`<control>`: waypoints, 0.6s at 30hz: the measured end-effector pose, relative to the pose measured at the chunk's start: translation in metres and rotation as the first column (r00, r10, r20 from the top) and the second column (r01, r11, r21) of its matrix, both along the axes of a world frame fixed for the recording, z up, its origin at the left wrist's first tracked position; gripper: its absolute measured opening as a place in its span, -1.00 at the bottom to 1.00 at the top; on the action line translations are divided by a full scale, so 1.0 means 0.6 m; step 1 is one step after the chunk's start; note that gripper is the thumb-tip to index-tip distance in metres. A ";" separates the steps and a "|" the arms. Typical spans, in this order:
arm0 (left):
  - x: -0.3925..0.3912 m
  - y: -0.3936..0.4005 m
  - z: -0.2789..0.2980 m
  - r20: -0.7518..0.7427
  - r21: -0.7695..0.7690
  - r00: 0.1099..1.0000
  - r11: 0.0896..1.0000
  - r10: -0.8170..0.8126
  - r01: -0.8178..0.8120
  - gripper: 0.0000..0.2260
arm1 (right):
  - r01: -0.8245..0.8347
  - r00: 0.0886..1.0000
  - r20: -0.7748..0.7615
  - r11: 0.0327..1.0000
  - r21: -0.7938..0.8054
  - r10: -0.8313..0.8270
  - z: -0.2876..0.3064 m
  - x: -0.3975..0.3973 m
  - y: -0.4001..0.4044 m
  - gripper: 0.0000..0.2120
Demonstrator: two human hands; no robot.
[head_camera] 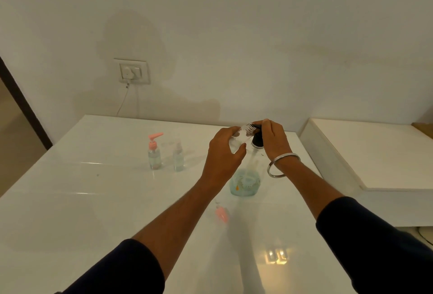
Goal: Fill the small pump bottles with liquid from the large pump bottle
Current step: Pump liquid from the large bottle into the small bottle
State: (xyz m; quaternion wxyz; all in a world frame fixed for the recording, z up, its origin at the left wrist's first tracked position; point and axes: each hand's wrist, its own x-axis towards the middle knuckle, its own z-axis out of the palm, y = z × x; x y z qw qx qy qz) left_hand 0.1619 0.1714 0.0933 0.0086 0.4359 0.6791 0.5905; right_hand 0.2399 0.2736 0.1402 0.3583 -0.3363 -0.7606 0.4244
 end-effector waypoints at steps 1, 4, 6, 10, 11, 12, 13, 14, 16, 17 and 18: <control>0.001 0.001 -0.002 0.002 -0.007 1.000 1.000 0.002 -0.002 -0.64 | 0.006 1.000 -0.007 1.000 -0.009 -0.006 -0.002 0.000 0.000 -0.63; 0.003 0.000 0.000 0.027 -0.015 1.000 1.000 -0.001 0.001 -0.63 | 0.005 1.000 -0.010 1.000 -0.001 -0.005 -0.001 -0.001 -0.003 -0.62; 0.003 -0.002 0.003 0.027 -0.015 1.000 1.000 -0.003 0.003 -0.63 | 0.003 1.000 -0.010 1.000 0.006 -0.003 0.001 0.001 -0.005 -0.63; 0.005 -0.007 0.013 0.018 0.011 1.000 1.000 -0.018 0.018 -0.64 | -0.018 1.000 -0.003 0.999 0.033 0.018 0.015 0.005 -0.006 -0.63; 0.005 -0.007 0.015 0.016 0.015 1.000 1.000 -0.017 0.017 -0.64 | -0.022 1.000 0.005 0.999 0.034 0.021 0.017 0.004 -0.004 -0.63; 0.005 -0.006 0.017 0.016 0.018 1.000 1.000 -0.018 0.018 -0.64 | -0.022 1.000 0.011 0.999 0.027 0.022 0.018 0.004 -0.002 -0.63; 0.005 -0.005 0.017 0.017 0.022 1.000 1.000 -0.019 0.019 -0.64 | -0.020 1.000 0.012 1.000 0.017 0.020 0.017 0.005 -0.001 -0.63; 0.004 -0.004 0.017 0.020 0.026 1.000 0.999 -0.021 0.021 -0.64 | -0.021 1.000 0.007 1.000 0.007 0.021 0.015 0.004 0.000 -0.63; 0.003 -0.003 0.015 0.013 0.025 1.000 0.999 -0.022 0.022 -0.64 | -0.024 1.000 -0.009 1.000 -0.005 0.024 0.011 0.005 0.000 -0.63; 0.003 -0.003 0.012 0.007 0.017 1.000 1.000 -0.022 0.022 -0.64 | -0.024 1.000 -0.013 1.000 -0.006 0.023 0.008 0.006 0.000 -0.63; 0.002 -0.002 0.009 0.006 0.008 1.000 1.000 -0.022 0.022 -0.64 | -0.020 1.000 -0.017 1.000 -0.003 0.020 0.004 0.006 -0.001 -0.63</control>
